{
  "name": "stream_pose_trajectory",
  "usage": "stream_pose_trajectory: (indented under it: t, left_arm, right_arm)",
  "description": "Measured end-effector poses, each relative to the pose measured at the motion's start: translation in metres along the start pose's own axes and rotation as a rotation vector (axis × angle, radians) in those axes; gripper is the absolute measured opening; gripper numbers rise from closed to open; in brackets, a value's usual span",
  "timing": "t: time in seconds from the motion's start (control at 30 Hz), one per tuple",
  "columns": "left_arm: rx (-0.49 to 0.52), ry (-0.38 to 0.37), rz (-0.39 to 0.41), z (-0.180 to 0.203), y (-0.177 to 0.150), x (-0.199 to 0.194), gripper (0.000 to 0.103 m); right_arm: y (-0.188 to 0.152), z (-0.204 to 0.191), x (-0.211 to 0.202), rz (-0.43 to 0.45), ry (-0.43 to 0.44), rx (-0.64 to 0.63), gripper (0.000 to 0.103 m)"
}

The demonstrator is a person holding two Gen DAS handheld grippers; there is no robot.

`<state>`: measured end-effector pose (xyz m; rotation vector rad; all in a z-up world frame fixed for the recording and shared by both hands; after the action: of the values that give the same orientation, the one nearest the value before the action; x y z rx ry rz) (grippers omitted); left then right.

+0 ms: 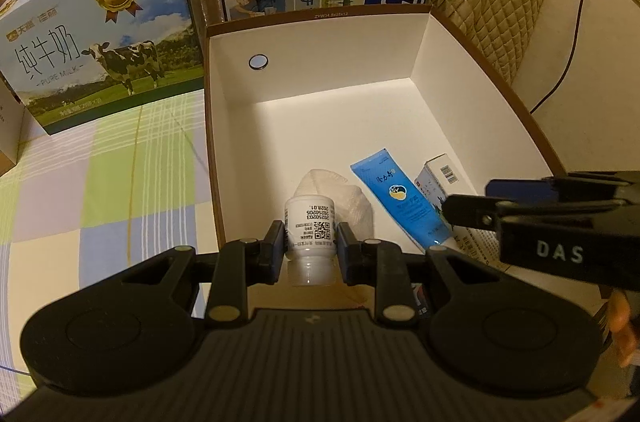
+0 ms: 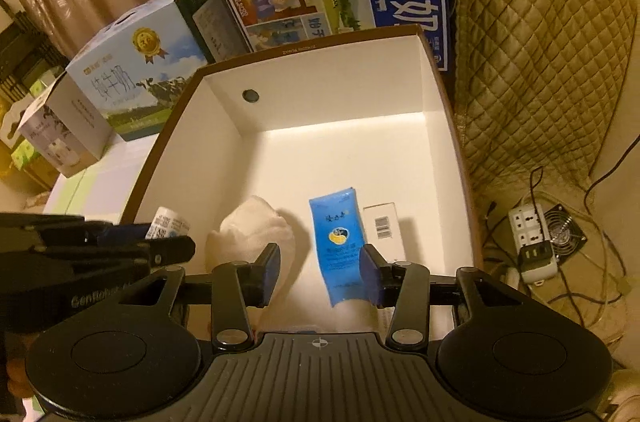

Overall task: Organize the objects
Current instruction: 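Carry the pill bottle and blue tube into the open box and release both, then move both tools back toward the remaining items on the table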

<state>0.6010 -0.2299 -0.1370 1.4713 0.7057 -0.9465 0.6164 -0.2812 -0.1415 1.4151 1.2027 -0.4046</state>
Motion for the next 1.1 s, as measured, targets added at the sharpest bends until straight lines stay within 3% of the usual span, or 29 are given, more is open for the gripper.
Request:
stream_pose_trajectory:
  t: [0.2, 0.37, 0.57, 0.8, 0.87, 1.1]
  left_arm:
    - [-0.003, -0.012, -0.004, 0.001, 0.002, 0.001, 0.023]
    - [0.004, -0.018, 0.006, 0.001, 0.002, -0.006, 0.048]
    - [0.006, -0.027, 0.018, 0.002, 0.002, -0.018, 0.060]
    - [0.006, -0.044, 0.027, 0.004, -0.009, -0.039, 0.066]
    - [0.000, -0.043, 0.030, 0.002, -0.013, -0.046, 0.073]
    - [-0.027, -0.048, 0.053, -0.005, -0.032, -0.078, 0.075]
  right_arm:
    - [-0.005, 0.000, -0.009, -0.005, -0.020, -0.018, 0.043]
    - [-0.008, 0.001, -0.016, -0.004, -0.026, -0.021, 0.050]
    - [-0.013, -0.002, -0.028, 0.000, -0.031, -0.033, 0.055]
    - [-0.023, -0.006, -0.045, 0.011, -0.026, -0.035, 0.059]
    - [-0.026, -0.006, -0.052, 0.017, -0.023, -0.025, 0.059]
    - [-0.041, -0.012, -0.076, 0.037, -0.004, 0.008, 0.060]
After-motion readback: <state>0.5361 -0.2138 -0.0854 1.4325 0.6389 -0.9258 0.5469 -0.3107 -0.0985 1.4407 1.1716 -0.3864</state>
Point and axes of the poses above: each gripper's, at about its wrist camera, not at the fingertips, and x roughly the way its jaws point, z to its right, y to its top, the point moved 10 cm from there along x, roughly the way its jaws point, and after that the axes turned 3 degrees about -z, right-handed, at the moved point
